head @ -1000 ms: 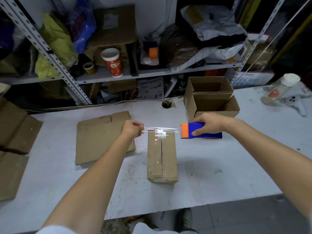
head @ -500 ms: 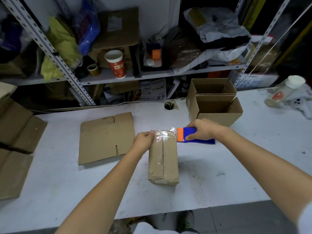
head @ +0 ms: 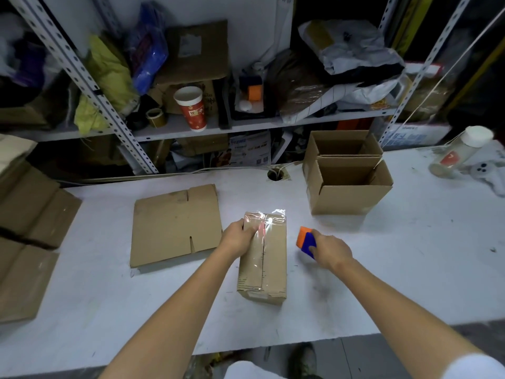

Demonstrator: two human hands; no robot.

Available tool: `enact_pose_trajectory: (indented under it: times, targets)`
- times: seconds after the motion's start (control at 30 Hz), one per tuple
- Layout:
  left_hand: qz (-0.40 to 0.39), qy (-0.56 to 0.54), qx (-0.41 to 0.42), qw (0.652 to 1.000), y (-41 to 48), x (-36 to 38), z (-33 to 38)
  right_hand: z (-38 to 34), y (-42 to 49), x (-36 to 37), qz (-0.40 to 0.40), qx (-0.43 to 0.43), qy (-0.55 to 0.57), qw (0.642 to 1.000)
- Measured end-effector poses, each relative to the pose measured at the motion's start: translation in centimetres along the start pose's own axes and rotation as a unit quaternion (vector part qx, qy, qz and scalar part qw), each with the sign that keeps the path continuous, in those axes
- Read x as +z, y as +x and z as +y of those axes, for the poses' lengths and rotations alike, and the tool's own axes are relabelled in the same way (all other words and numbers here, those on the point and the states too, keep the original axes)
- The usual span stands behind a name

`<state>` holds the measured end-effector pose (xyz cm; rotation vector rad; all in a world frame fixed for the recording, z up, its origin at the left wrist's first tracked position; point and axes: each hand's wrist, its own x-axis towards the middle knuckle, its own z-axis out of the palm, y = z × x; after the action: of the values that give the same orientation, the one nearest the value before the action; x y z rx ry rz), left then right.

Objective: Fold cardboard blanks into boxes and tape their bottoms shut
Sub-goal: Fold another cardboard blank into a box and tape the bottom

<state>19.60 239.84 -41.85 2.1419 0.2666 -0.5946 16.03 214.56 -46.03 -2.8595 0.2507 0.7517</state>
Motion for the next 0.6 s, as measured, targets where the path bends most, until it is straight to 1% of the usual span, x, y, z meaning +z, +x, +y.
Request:
enact_pose_trajectory:
  times: [0.07, 0.13, 0.2, 0.27, 0.33, 0.4, 0.43, 0.5, 0.57, 0.6]
  targets:
    - [-0.003, -0.005, -0.006, 1.0, -0.2, 0.1, -0.1, 1.2, 0.0, 0.9, -0.004, 0.023, 0.016, 1.0]
    - [-0.005, -0.018, -0.01, 1.0, -0.5, 0.2, -0.2, 1.7, -0.4, 2.0, -0.041, 0.041, 0.086, 0.995]
    - [-0.003, -0.02, -0.009, 1.0, -0.7, 0.4, -0.4, 1.9, -1.0, 3.1, -0.075, 0.034, 0.135, 0.987]
    - [0.003, -0.034, -0.007, 0.999, -0.7, 0.6, -0.4, 2.2, -1.5, 3.9, -0.112, 0.006, 0.132, 0.985]
    - [0.014, -0.055, -0.013, 0.998, -0.8, 0.5, -0.4, 2.4, -1.8, 3.8, -0.085, -0.019, 0.078, 0.993]
    - [0.023, -0.077, -0.012, 0.997, -1.1, 0.4, -0.5, 2.3, -2.0, 2.5, -0.023, -0.032, 0.044, 0.998]
    - [0.028, -0.085, -0.003, 0.996, -1.3, 0.2, -0.5, 2.0, -2.3, 1.4, 0.003, -0.029, 0.06, 0.998]
    - [0.037, -0.098, 0.017, 0.994, -2.0, -0.3, -0.1, 0.5, -3.0, -1.2, 0.056, -0.042, 0.139, 0.988]
    - [0.045, -0.113, 0.041, 0.992, -2.7, -0.8, 0.5, -1.8, -3.7, -3.7, 0.096, -0.067, 0.226, 0.967]
    - [0.047, -0.119, 0.057, 0.99, -3.1, -1.0, 0.9, -3.1, -4.0, -4.9, 0.097, -0.078, 0.269, 0.955]
